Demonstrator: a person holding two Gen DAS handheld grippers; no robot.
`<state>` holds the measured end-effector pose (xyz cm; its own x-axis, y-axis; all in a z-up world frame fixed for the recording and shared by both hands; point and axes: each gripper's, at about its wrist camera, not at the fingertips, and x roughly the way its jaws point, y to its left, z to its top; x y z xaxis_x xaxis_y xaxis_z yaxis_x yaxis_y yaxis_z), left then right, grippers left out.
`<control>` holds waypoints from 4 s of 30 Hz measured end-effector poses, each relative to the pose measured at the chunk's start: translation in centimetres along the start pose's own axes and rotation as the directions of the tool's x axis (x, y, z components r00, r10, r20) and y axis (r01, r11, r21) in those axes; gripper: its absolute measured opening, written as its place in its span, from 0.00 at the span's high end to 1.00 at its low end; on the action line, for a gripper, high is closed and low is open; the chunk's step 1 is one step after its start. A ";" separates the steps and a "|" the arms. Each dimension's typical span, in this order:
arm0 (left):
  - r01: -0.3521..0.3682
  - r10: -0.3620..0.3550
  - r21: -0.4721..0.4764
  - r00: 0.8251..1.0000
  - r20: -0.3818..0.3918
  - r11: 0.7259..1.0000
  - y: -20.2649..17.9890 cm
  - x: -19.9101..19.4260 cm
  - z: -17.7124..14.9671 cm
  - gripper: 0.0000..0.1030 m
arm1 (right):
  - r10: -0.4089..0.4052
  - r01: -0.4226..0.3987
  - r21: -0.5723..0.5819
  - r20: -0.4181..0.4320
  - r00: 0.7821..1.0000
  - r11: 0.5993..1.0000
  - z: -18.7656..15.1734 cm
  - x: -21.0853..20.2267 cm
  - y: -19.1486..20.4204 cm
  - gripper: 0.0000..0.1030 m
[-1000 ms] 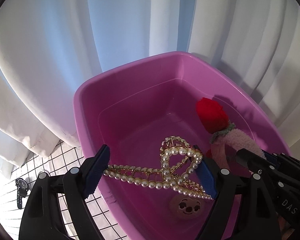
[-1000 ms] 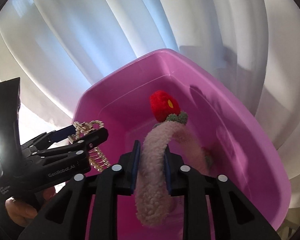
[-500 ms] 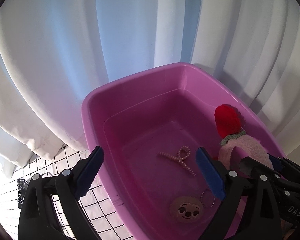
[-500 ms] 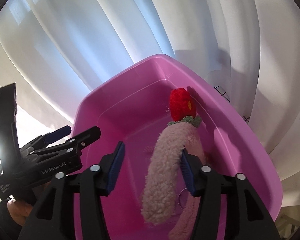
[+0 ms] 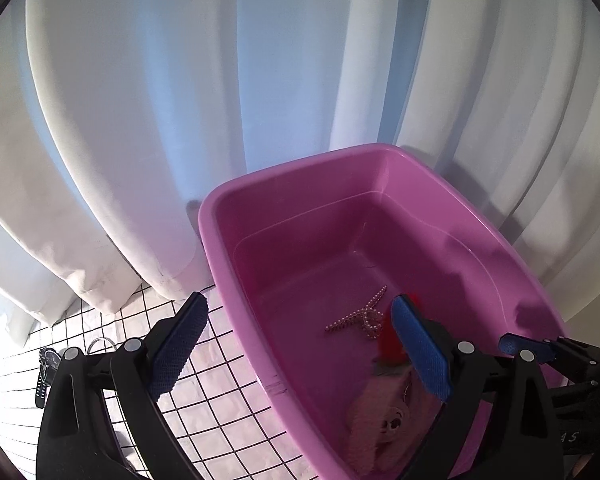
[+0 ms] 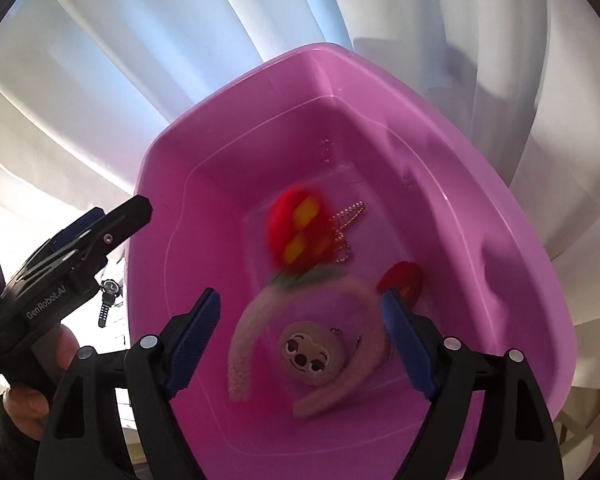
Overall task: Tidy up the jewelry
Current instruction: 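Withdraw both tools from the tub toward the table, then close the left gripper on the brown hairpin while the right gripper grasps the black lanyard clip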
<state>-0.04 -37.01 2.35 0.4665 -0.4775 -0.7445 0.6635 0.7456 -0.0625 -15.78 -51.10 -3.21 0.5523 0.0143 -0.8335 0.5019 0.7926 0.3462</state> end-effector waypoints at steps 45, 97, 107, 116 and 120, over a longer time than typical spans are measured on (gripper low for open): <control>-0.386 0.328 -0.503 0.922 -0.204 0.773 29.3 -14.0 -26.4 0.09 | 0.243 -0.231 -0.451 -0.032 0.970 0.862 -9.7 5.5 26.5 0.23; -0.539 0.487 -0.576 0.834 -0.261 0.615 25.3 -3.4 -34.0 0.06 | 0.084 -0.208 -0.846 -0.192 0.978 0.491 -17.3 26.2 34.1 0.23; -0.538 0.482 -0.577 0.835 -0.266 0.614 25.4 -3.4 -33.9 0.05 | 0.079 -0.192 -0.842 -0.176 0.981 0.504 -17.3 26.8 34.1 0.08; -0.537 0.472 -0.576 0.837 -0.276 0.616 25.6 -3.3 -33.8 0.05 | 0.044 -0.200 -0.844 -0.205 0.978 0.498 -16.9 27.1 34.7 0.08; -0.536 0.466 -0.576 0.839 -0.281 0.617 25.6 -3.4 -33.8 0.05 | 0.066 -0.208 -0.848 -0.202 0.977 0.488 -17.1 26.8 34.5 0.10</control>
<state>-4.34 -0.59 -19.21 0.5359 0.0777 -0.8407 -0.1781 0.9838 -0.0226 4.96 -12.92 -20.99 0.4384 0.1893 -0.8786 -0.4347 0.9003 -0.0229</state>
